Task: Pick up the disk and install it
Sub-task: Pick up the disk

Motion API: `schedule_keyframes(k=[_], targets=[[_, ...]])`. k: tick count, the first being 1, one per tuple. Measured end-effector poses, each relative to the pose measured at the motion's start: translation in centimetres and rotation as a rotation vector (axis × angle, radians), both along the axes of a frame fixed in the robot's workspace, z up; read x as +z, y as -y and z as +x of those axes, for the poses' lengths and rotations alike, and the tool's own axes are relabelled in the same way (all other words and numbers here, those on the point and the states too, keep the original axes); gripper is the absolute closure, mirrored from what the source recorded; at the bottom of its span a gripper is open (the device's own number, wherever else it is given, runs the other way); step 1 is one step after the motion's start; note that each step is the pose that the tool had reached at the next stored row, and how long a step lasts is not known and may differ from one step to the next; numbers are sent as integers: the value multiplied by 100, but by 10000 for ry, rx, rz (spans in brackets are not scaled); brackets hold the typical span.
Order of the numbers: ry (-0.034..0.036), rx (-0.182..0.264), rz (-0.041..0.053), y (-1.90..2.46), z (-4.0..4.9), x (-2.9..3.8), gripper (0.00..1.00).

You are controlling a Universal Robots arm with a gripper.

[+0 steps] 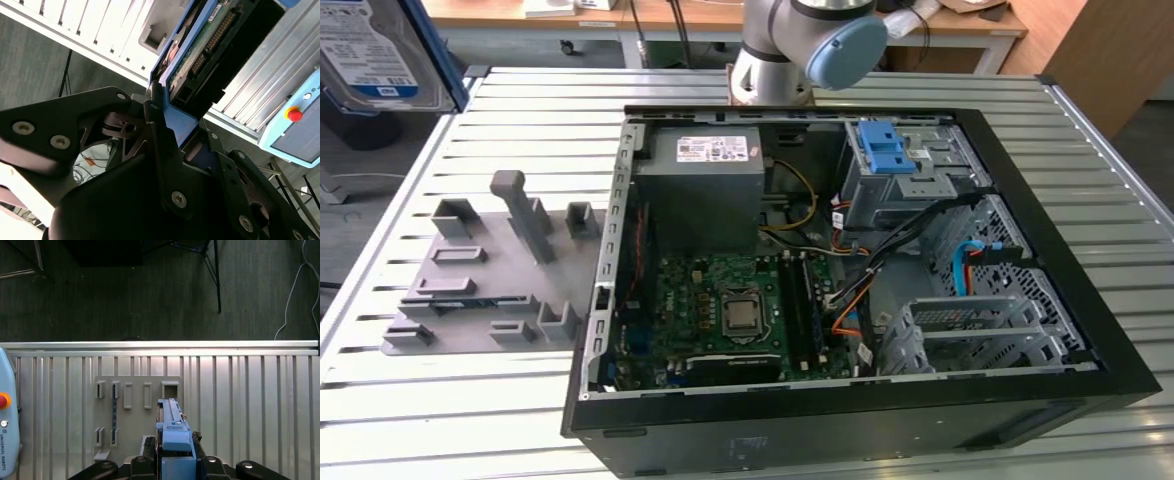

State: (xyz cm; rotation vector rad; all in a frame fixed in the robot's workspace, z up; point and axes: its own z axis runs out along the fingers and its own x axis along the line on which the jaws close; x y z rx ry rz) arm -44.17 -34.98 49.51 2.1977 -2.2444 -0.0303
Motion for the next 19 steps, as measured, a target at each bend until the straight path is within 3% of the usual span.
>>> schedule_keyframes(k=[5, 13, 19], targets=[[0, 0, 1, 92, 0, 1, 64], [0, 1, 0, 96, 25, 1, 64], [0, 0, 0, 96, 121, 1, 64]])
